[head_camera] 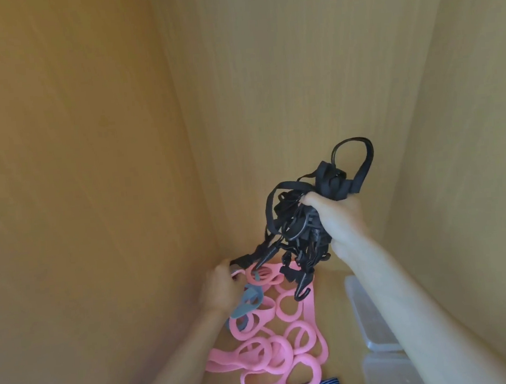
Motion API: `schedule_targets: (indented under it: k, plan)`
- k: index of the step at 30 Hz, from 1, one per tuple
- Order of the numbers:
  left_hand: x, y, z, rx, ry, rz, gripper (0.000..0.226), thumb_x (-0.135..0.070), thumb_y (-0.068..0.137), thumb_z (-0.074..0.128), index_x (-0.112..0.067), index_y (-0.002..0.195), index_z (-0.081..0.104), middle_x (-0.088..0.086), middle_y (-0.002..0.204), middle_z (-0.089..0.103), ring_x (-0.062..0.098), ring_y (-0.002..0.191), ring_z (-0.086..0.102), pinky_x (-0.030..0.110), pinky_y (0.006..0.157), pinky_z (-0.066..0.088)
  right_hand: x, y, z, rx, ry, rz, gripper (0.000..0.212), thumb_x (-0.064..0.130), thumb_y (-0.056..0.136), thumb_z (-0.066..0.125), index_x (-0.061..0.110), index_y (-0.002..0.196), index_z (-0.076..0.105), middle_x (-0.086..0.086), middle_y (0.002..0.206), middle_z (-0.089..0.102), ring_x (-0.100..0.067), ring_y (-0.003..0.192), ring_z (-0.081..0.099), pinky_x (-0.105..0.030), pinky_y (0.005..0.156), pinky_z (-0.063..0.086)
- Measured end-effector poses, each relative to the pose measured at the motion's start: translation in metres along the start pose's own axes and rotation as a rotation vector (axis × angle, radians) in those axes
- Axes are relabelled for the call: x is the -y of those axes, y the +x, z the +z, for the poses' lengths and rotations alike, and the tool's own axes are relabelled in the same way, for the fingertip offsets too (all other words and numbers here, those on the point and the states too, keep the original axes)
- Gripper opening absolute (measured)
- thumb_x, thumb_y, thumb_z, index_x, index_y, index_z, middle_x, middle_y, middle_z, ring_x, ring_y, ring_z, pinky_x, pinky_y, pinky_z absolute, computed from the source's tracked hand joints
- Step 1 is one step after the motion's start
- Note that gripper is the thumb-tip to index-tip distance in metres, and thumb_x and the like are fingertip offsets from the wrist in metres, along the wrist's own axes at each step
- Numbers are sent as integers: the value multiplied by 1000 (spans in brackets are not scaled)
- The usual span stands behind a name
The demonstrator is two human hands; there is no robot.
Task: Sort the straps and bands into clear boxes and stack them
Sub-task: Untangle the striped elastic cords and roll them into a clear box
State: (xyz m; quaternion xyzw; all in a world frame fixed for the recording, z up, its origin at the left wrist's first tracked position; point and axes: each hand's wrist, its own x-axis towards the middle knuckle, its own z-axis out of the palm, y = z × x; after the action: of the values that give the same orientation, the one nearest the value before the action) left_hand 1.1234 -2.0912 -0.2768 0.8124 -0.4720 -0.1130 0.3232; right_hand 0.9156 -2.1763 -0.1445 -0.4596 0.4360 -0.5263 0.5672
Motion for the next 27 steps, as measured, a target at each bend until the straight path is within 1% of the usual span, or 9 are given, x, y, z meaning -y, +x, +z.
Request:
schedule_targets:
  k: [3,8,10,12,15,18,21,24,27]
  plan:
    - [-5,2,-1,81,164,9,10,-26,99,51,-20,105,57,6,90,66,29,78,66,34,59,48,-1,-4,0,19,-27,-19,18,17,70,80,19,86,72,2,82,77,-20,80,74,-30,66,56]
    - [-13,5,-1,158,105,22,25,-20,97,57,-19,112,37,-2,84,62,18,68,61,33,54,45,-3,-5,-2,24,-64,-26,18,21,68,79,20,85,72,1,85,76,-23,87,73,-38,77,59]
    - [-15,5,0,202,63,58,36,-19,96,57,-19,125,37,-9,83,61,13,72,61,31,61,47,-8,-3,-3,5,-71,-18,17,22,69,79,21,84,72,2,84,76,-25,89,73,-40,82,59]
    - [-19,3,-1,274,47,111,55,-21,98,53,-21,146,28,-15,82,59,6,71,59,27,65,46,-16,-3,-3,-16,-72,10,17,21,70,78,20,87,72,2,84,76,-27,90,73,-41,83,59]
    - [-27,-1,-4,386,102,179,68,-21,100,45,-34,156,8,-9,75,58,7,62,58,21,54,39,-31,-2,-3,-47,-54,81,20,19,72,77,17,91,70,-4,87,75,-31,92,72,-48,86,59]
    - [-29,-2,-8,435,196,206,79,-17,99,45,-32,159,-4,-5,67,53,8,53,49,20,45,30,-39,4,-5,-135,43,162,27,18,72,79,18,95,65,-5,92,75,-28,90,72,-50,90,58]
    - [-28,0,-7,482,207,197,88,-10,93,45,-30,158,-11,3,84,63,8,57,49,22,48,34,-43,8,-10,-237,129,217,34,20,69,81,22,92,56,-3,98,72,-26,91,70,-49,89,59]
    - [-19,4,-1,405,115,157,82,-9,92,46,-30,159,3,2,94,66,17,78,63,30,65,48,-42,10,-16,-291,168,236,37,20,68,82,22,94,57,-2,98,72,-25,89,71,-49,87,60]
    - [0,7,7,324,49,49,53,-13,90,48,-22,142,43,3,120,66,25,105,64,34,85,51,-28,13,-23,-294,186,217,46,19,68,82,16,110,63,-2,100,74,-23,90,73,-49,87,60]
